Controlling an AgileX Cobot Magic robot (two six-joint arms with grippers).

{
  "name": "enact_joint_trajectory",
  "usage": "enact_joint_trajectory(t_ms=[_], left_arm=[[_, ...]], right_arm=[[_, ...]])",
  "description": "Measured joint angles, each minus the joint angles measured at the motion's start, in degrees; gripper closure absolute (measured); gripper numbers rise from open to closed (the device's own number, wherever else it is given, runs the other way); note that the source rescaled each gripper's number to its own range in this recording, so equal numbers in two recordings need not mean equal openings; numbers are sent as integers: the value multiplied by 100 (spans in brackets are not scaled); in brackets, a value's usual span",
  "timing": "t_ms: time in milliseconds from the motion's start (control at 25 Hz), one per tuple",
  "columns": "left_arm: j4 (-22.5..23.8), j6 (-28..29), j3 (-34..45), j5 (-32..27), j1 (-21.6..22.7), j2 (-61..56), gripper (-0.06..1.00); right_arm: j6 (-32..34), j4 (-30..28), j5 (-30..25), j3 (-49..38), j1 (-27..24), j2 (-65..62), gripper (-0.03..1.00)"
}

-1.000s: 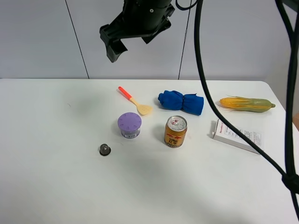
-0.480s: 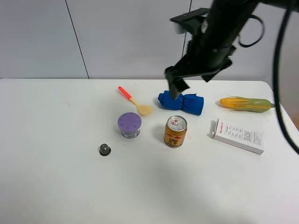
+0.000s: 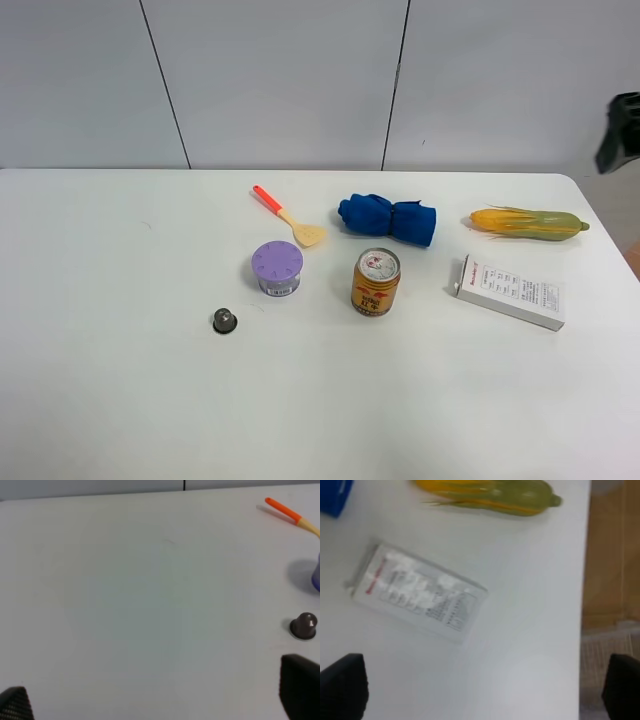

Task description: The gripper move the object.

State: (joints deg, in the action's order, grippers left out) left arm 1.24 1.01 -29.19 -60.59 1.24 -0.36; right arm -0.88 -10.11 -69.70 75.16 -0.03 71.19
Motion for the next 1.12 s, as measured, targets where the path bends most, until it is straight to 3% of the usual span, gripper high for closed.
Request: enact_joint_trajectory(t_ms=[160, 840, 1000, 1120], left_arm=[[0, 0, 0, 0, 0, 0, -6], [0, 0, 0, 0, 0, 0, -6], [0, 0, 0, 0, 0, 0, -6], [0, 0, 0, 0, 0, 0, -6]], right_arm=[[0, -103, -5, -359, -388, -875, 18], [88, 134, 9, -3245, -395, -5223, 19], [88, 306, 358, -3736, -395, -5795, 2], [-49, 386, 580, -4136, -395, -5930, -2]])
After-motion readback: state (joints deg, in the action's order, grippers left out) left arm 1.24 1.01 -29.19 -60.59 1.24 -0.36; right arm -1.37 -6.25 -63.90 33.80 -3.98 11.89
